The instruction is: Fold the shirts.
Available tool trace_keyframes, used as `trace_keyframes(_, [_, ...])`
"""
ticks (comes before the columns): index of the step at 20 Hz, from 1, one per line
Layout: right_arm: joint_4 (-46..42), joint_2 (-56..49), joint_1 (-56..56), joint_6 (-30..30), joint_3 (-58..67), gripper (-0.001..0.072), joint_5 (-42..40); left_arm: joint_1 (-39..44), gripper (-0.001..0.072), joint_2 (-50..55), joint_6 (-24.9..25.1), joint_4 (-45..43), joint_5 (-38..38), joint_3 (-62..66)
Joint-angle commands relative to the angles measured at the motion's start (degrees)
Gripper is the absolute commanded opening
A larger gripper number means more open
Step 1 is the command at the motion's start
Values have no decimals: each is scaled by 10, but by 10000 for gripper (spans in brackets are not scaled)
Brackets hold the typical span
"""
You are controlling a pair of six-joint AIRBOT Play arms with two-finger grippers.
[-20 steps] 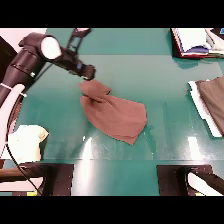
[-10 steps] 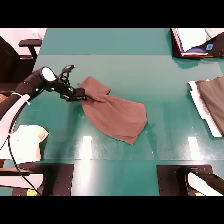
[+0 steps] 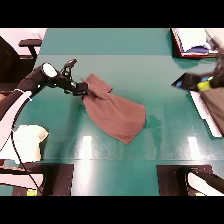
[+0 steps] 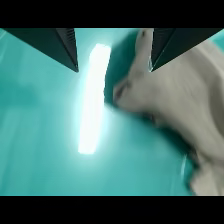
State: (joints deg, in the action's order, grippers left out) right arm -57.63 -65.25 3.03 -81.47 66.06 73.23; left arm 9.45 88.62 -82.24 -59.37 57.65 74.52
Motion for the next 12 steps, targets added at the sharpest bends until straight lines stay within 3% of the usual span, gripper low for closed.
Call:
trace_keyframes(1, [77,-55,24,22,-99,514,-10,0,24,0,2,0,15,32])
trace_keyframes(7, [115,-197,145,46,-62,510,-77,0,24,1,4,-11,31,32])
trace_keyframes(8, [115,-219,160,46,-43,466,-75,0,24,1,7,-11,31,32])
trace_keyframes(11, [99,-257,184,47,-2,19,-76,0,23,0,13,-11,42,32])
trace_keyframes(12, [79,-258,186,47,11,13,-77,0,23,-4,13,-13,44,33])
